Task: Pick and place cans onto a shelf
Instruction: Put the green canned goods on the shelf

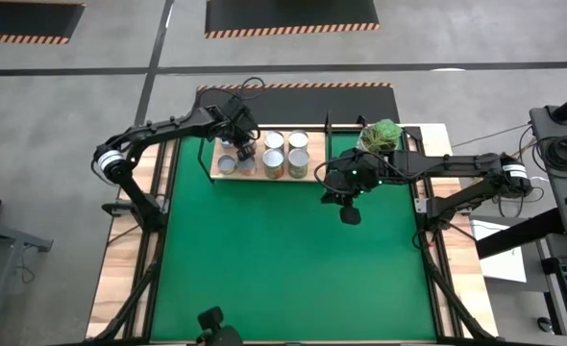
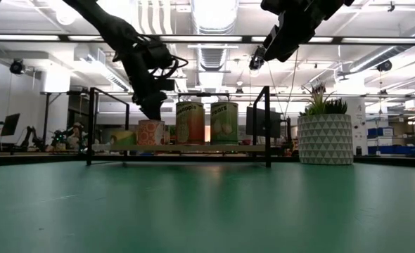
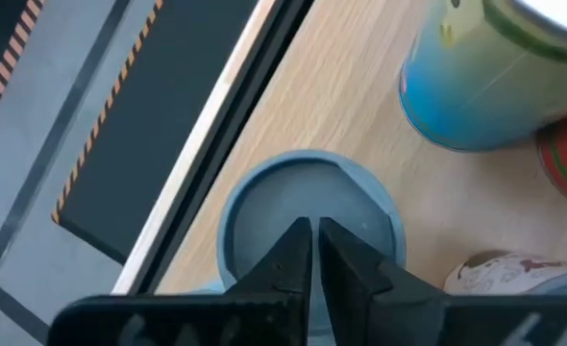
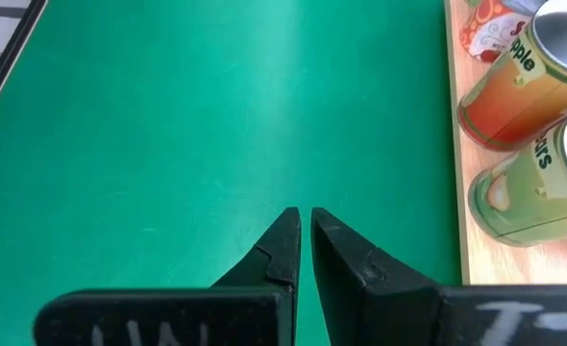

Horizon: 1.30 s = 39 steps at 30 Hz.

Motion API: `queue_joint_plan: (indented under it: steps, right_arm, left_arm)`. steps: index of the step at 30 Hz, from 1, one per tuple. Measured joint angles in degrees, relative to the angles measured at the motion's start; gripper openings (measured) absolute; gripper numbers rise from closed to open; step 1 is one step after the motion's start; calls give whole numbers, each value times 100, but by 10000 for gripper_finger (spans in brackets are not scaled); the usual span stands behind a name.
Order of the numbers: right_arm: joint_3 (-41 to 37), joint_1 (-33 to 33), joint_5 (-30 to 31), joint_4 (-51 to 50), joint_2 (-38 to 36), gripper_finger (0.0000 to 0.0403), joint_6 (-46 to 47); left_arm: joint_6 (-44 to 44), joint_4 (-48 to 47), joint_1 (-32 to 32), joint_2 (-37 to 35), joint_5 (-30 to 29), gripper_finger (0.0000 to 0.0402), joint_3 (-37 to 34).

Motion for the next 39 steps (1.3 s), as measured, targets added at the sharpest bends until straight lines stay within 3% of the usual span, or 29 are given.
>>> queue_joint_plan:
  steps: [19, 39]
  right_arm:
    - [-29, 0, 0, 97, 0, 18, -7]
    - [-42, 0, -2, 111, 0, 18, -275]
  left_arm:
    - [-911, -537, -285, -2, 109, 1, 80]
    - [-960, -633, -317, -105, 107, 0, 169]
